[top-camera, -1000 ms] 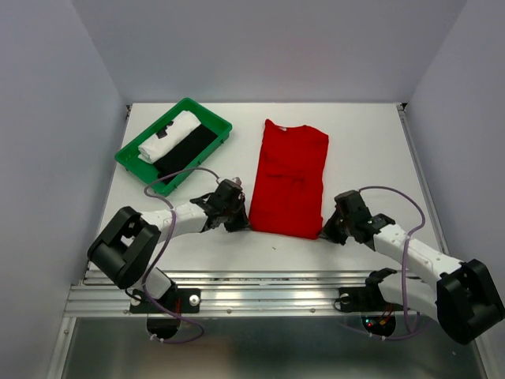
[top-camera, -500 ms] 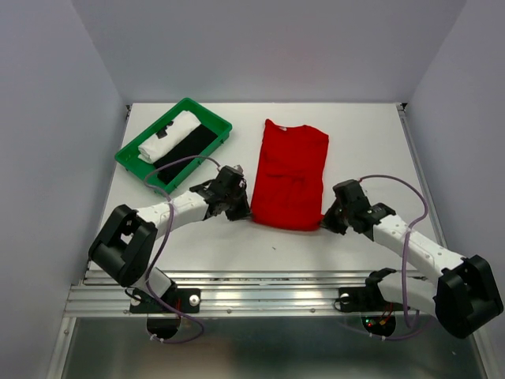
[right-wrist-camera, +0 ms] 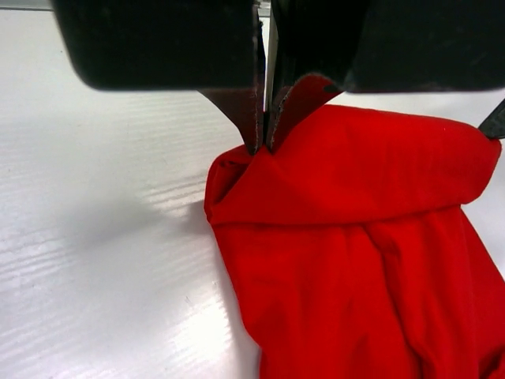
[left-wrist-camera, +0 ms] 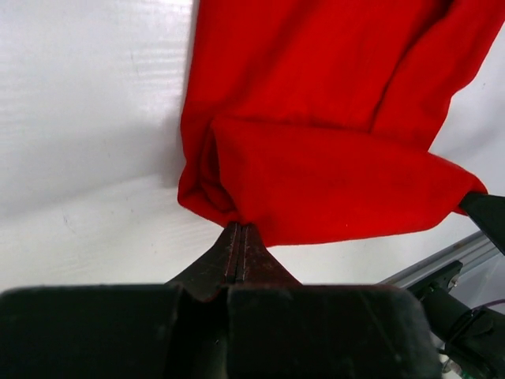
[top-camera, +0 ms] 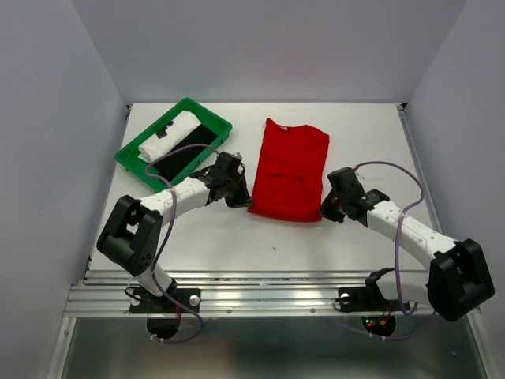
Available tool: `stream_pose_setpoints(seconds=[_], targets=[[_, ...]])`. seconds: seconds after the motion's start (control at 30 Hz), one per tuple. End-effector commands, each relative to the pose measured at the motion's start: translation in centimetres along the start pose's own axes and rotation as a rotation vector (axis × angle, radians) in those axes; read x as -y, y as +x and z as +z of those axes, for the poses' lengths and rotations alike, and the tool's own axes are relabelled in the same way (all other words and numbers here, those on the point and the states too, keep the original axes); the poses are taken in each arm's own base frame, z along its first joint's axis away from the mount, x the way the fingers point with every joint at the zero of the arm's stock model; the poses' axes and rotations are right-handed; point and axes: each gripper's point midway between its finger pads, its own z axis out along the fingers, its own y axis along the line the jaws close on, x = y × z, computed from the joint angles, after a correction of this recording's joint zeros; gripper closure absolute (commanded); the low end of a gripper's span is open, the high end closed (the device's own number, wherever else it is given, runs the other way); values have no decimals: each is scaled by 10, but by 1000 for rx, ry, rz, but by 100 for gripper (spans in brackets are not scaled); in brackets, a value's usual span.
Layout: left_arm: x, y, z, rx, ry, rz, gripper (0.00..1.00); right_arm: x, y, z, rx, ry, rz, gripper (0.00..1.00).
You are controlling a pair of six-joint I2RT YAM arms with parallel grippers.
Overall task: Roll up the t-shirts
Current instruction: Roll the T-shirt to the center of the board.
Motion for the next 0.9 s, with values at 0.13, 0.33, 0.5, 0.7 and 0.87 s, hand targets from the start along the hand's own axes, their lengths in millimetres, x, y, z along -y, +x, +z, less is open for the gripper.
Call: stream_pose_setpoints(seconds=[0.13, 0.33, 0.5, 0.7, 0.87], targets=[[15, -36, 2, 29, 4, 48, 100, -17, -26, 5, 66, 27, -53, 97], [19, -61, 9, 47, 2, 65, 100, -24, -40, 11, 81, 46, -60, 96], [19, -75, 23, 38, -13, 78, 100, -28, -48, 20, 85, 69, -74, 95], [19, -87, 42, 32, -33, 92, 100, -21, -64, 34, 98, 121, -75, 94], [21, -99, 52, 47, -47, 106, 100, -12, -74, 46, 103, 159, -74, 94]])
